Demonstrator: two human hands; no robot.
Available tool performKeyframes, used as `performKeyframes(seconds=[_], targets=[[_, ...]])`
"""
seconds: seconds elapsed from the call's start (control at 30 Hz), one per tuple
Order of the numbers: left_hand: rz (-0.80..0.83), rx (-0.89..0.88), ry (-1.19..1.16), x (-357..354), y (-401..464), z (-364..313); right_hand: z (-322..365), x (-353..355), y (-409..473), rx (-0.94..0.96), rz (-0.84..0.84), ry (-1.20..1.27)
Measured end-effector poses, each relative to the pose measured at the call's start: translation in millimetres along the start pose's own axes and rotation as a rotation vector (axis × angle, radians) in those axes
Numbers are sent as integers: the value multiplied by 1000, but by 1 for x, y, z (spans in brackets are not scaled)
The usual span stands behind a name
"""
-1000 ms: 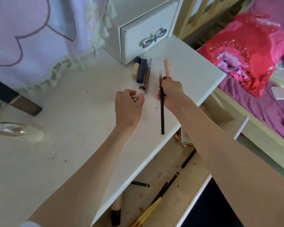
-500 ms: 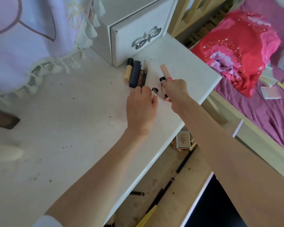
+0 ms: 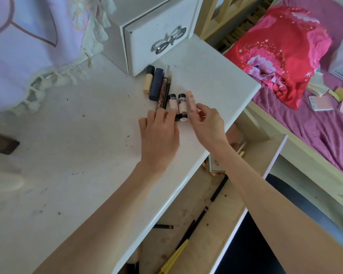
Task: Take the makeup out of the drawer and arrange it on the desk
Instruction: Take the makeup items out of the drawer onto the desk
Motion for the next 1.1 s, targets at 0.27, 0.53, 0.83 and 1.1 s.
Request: performKeyframes(seconds=[0.27, 0.53, 0.83, 1.1], targets=[[90, -58, 89, 6, 2, 4, 12, -5, -19, 123, 30, -61], [307, -116, 185, 5, 4, 12, 13, -3, -28, 233, 124, -161], [462, -119, 180, 28, -30, 14, 4, 6, -64, 244, 288, -298], [490, -105, 31, 54, -127, 2, -15, 26, -156, 362, 247, -295]])
Point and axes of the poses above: each hand's wrist, its own y-axis towards the middle knuckle, its own x-axis out of the back of the hand, z = x × y, the point moved 5 cm from there along y, towards the middle knuckle, and after that the axes turned 12 degrees about x, right-handed, at the moved point
